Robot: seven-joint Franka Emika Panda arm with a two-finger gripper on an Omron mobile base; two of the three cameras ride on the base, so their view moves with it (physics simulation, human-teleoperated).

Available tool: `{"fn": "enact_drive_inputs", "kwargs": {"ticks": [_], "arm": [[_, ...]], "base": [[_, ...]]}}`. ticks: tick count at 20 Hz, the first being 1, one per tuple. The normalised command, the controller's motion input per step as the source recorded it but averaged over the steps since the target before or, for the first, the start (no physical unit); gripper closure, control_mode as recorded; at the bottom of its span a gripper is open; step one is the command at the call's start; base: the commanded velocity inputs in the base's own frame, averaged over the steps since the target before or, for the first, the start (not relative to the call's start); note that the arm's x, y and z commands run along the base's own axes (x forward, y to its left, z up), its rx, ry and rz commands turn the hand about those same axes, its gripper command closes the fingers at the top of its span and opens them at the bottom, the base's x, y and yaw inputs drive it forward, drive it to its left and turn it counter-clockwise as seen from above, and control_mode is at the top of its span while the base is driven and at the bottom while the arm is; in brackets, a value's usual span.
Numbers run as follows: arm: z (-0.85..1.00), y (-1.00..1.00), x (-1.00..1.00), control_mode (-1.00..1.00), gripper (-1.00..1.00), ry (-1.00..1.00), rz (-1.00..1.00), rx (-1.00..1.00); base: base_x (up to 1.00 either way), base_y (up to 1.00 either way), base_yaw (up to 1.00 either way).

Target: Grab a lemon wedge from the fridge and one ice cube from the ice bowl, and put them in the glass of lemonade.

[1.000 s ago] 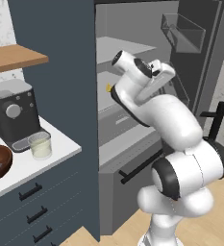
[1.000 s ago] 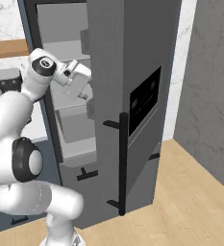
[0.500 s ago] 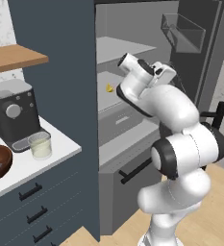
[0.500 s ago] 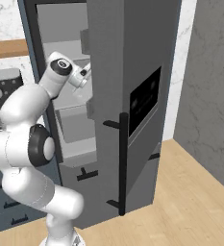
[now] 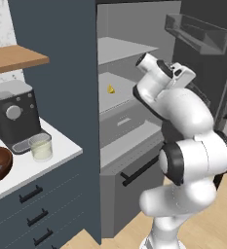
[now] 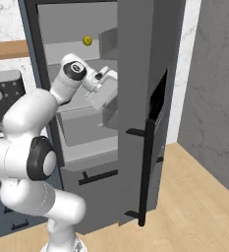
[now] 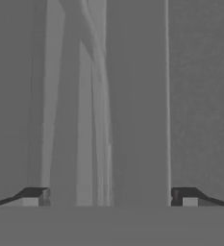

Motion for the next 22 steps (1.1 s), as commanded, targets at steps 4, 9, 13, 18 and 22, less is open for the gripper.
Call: {"fn": "enact_drive_inputs", "kwargs": {"ticks": [4,9,13,18,22], "arm": [[0.01,-1.00,-0.60,-1.00,-1.00,-0.17,0.00,0.00],[0.12,-1.00,-0.59,-1.00,-1.00,-0.25,0.00,0.00],[0.29,-1.00,-0.34,-1.00,-1.00,-0.28,0.02,0.00],[0.34,-1.00,-0.03,-1.00,-1.00,-0.26,0.09,0.00],[0.18,-0.74,-0.12,-1.00,-1.00,-0.23,0.14,0.02]], "base": [[0.00,0.00,0.00],[0.00,0.00,0.00],[0.00,0.00,0.00],[0.00,0.00,0.00],[0.00,0.00,0.00]]}}
